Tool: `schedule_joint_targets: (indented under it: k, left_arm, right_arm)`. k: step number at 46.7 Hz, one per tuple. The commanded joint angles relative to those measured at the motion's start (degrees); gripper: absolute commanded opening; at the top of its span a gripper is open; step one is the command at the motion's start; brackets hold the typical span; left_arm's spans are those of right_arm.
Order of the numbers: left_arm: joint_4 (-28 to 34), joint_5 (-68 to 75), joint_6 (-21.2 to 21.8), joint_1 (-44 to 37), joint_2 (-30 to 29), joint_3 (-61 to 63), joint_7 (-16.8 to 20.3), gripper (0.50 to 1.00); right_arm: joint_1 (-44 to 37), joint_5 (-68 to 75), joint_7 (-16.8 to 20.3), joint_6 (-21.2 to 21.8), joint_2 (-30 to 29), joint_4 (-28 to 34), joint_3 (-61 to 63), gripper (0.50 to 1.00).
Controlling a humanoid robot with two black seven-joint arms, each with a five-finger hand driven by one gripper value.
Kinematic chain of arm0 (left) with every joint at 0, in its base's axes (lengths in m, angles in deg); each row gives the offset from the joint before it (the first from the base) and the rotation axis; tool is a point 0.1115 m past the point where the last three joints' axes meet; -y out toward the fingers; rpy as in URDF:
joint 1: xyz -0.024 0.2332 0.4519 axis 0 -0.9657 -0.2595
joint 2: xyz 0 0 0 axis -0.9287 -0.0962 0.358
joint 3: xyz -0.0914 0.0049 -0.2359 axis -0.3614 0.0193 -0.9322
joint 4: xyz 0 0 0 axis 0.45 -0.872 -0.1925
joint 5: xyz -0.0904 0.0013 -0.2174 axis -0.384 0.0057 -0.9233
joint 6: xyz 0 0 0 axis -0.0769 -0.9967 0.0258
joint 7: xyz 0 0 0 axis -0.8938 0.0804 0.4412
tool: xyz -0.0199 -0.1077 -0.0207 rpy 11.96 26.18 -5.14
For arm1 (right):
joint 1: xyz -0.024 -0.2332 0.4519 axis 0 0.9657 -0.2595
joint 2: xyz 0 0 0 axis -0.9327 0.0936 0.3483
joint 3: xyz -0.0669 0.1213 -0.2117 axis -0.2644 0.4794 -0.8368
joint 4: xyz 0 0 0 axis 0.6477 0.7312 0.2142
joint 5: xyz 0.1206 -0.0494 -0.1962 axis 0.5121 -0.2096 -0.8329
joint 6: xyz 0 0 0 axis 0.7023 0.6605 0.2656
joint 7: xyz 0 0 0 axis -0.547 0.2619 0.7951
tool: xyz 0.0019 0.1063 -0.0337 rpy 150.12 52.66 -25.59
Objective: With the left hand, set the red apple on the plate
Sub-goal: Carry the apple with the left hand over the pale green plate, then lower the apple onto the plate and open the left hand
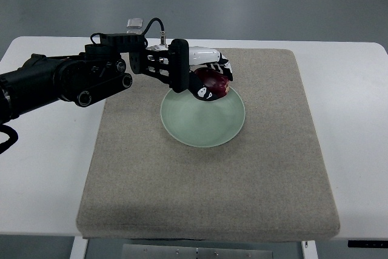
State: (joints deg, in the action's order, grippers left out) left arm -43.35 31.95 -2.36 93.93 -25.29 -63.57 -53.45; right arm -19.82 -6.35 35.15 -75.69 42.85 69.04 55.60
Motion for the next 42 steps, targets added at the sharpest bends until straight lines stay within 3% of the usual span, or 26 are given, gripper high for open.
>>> schedule_joint_targets:
  k: [1,6,11,25,32,42]
  left_arm:
    - [-0.7,0.1,0.0,-0.5,0.0,0.1,0.0,0.585]
    - [-0.9,0.2,-0.1,-0.8,-0.1,0.1,0.0,0.589]
    - [-0.9,0.2,-0.1,-0.9,-0.1,0.2,0.0,0.626]
    - [-0.8,-0.2,0.0,-0.9,-0.1,0.0,0.0,0.848]
    - [-0.8,-0.2,0.0,-1.4,-0.1,0.0,0.0,0.878]
    - [-0.8,-0.3,0.0,-1.6,-0.1,-0.3,0.0,0.881]
  right_arm:
    - [0.0,0.0,0.1,0.0,0.0,0.0,0.0,0.964]
    - [0.0,0.0,0.1,0.0,0.0,0.0,0.0,0.964]
    - [0.0,0.0,0.0,0.0,0.0,0.0,0.0,0.964]
    - [0.0,0.0,0.1,0.0,0.0,0.0,0.0,0.964]
    - [0.0,0.0,0.1,0.0,0.0,0.0,0.0,0.964]
    - [0.0,0.0,0.0,0.0,0.0,0.0,0.0,0.964]
